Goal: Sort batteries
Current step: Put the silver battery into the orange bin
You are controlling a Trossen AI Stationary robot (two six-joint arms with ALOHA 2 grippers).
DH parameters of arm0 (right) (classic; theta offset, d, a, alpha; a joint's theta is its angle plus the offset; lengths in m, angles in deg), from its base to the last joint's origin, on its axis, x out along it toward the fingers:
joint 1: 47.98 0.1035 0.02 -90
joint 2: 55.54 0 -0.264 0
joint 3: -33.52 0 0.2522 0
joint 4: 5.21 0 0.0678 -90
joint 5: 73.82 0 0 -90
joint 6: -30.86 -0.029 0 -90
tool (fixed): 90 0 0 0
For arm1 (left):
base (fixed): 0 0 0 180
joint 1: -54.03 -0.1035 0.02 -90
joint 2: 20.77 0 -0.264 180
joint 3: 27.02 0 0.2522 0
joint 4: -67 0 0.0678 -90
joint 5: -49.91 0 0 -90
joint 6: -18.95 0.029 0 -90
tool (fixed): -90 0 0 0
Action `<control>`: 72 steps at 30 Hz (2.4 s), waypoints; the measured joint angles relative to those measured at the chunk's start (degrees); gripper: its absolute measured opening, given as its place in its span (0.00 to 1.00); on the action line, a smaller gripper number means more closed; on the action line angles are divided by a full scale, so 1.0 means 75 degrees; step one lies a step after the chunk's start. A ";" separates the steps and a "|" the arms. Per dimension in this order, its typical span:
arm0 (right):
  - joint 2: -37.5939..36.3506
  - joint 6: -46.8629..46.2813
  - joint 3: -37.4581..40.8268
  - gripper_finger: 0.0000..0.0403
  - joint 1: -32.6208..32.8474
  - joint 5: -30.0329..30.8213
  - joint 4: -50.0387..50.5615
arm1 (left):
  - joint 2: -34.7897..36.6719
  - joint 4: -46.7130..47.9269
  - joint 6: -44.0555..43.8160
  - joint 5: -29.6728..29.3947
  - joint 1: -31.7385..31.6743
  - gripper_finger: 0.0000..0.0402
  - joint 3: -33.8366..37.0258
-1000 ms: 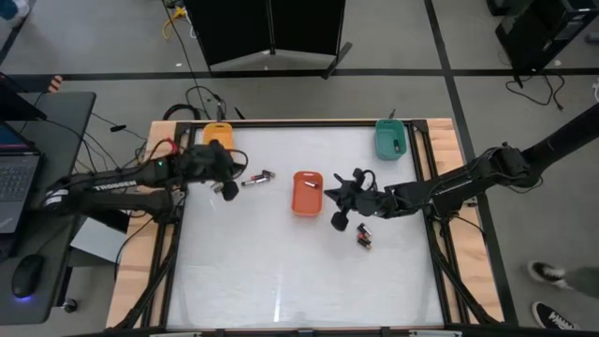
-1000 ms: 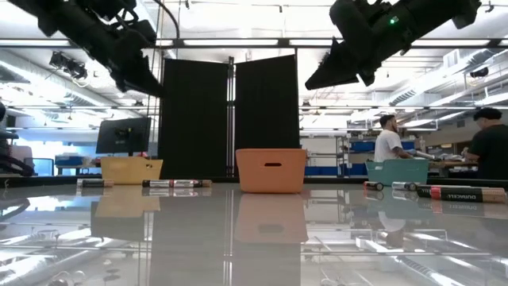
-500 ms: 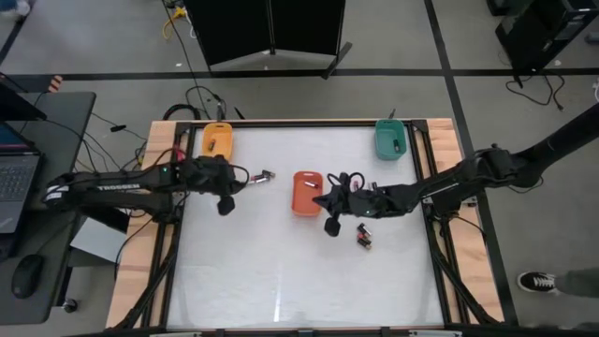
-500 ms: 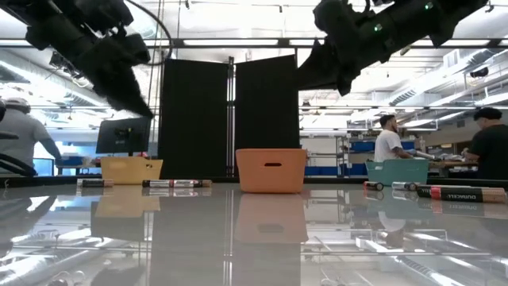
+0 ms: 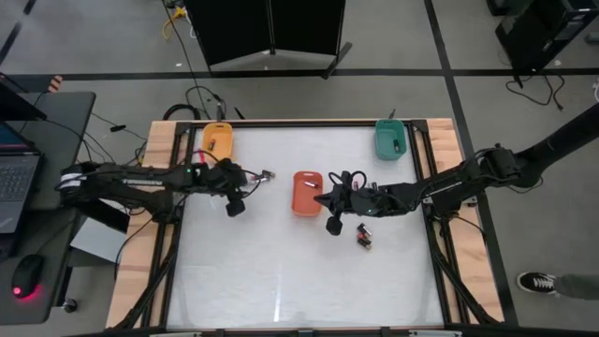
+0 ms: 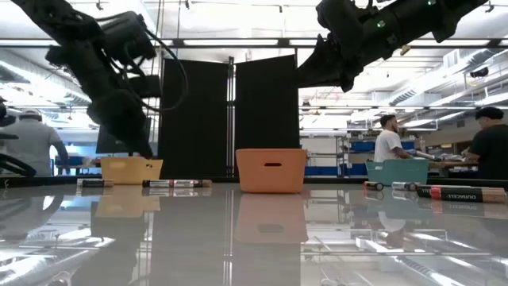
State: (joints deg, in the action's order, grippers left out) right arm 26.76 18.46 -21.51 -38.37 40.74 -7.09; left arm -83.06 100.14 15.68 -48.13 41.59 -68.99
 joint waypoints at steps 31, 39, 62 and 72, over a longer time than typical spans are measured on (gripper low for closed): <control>0.0000 0.0621 0.0000 0.04 0.0000 -0.0029 0.0394 | -0.2263 -0.1238 0.0428 0.0671 -0.1542 0.44 -0.0041; 0.0000 0.0712 0.0000 0.04 0.0000 -0.0029 0.0392 | -0.2278 -0.0863 0.0493 0.1012 -0.1442 0.20 -0.0061; -0.1264 0.0669 0.0006 0.03 0.0193 0.0619 0.1707 | -0.2188 0.0067 0.1314 0.1850 -0.0319 0.12 -0.2851; -0.2025 0.0193 0.0006 0.02 0.0303 0.1201 0.3180 | -0.4579 0.0032 0.2371 0.2682 0.0000 0.12 -0.5132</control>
State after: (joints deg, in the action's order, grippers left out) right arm 11.57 19.90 -21.47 -36.10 49.74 16.76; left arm -117.40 100.38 33.46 -28.01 41.59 -107.48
